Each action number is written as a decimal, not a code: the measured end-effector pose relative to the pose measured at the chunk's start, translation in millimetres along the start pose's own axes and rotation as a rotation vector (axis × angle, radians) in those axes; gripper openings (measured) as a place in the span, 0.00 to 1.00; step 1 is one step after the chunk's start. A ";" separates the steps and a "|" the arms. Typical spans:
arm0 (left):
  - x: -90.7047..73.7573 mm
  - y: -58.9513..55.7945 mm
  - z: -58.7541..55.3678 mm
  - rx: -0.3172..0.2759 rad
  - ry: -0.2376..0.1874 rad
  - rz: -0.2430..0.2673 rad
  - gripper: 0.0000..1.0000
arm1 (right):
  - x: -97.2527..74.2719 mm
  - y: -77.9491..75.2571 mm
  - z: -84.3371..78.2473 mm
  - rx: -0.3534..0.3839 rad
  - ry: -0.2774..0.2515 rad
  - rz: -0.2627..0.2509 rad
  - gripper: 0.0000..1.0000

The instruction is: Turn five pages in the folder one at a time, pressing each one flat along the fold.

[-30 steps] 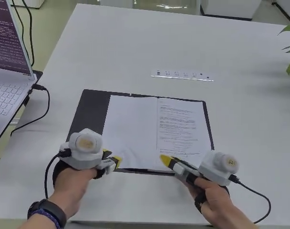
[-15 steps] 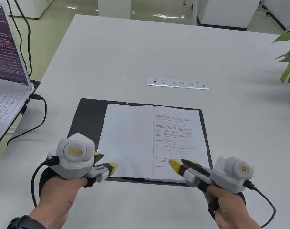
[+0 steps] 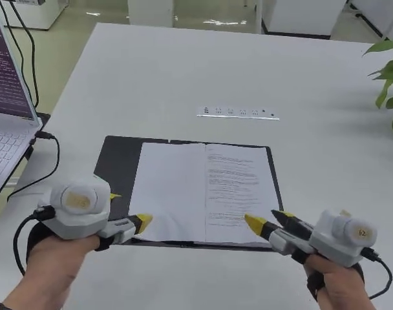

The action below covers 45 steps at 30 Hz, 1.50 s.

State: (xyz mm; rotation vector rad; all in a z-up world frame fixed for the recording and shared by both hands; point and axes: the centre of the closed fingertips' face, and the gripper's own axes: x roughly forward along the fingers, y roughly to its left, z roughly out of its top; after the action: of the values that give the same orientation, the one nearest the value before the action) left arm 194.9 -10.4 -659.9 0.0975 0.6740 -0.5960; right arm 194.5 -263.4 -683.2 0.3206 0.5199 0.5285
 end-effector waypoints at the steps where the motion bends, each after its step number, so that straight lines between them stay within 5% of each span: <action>1: -2.2 1.4 1.3 0.002 -0.004 0.004 0.47 | -4.3 -0.4 3.6 -0.003 -0.012 -0.004 0.56; 9: -16.7 2.9 -1.9 -0.011 -0.012 0.044 0.58 | -24.7 -2.6 6.9 -0.001 -0.041 -0.016 0.61; 20: -30.2 4.2 -14.4 -0.071 -0.036 0.124 0.66 | -36.2 3.2 -14.2 -0.038 0.029 0.006 0.65; 27: -32.5 4.7 -12.9 -0.088 -0.048 0.144 0.65 | -37.3 -3.2 -1.9 -0.031 0.010 0.015 0.64; 34: -27.2 -2.5 -13.5 -0.101 -0.049 0.138 0.63 | -38.4 -5.1 5.6 -0.062 0.019 0.028 0.64; 45: -6.7 -24.0 3.3 -0.067 -0.069 0.098 0.64 | -53.5 -19.0 -2.1 -0.031 0.016 0.013 0.63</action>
State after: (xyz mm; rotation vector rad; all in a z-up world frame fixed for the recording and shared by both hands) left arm 179.5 -27.9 -650.7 0.0469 0.6177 -0.4796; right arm 161.3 -308.2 -672.2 0.2905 0.5247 0.5516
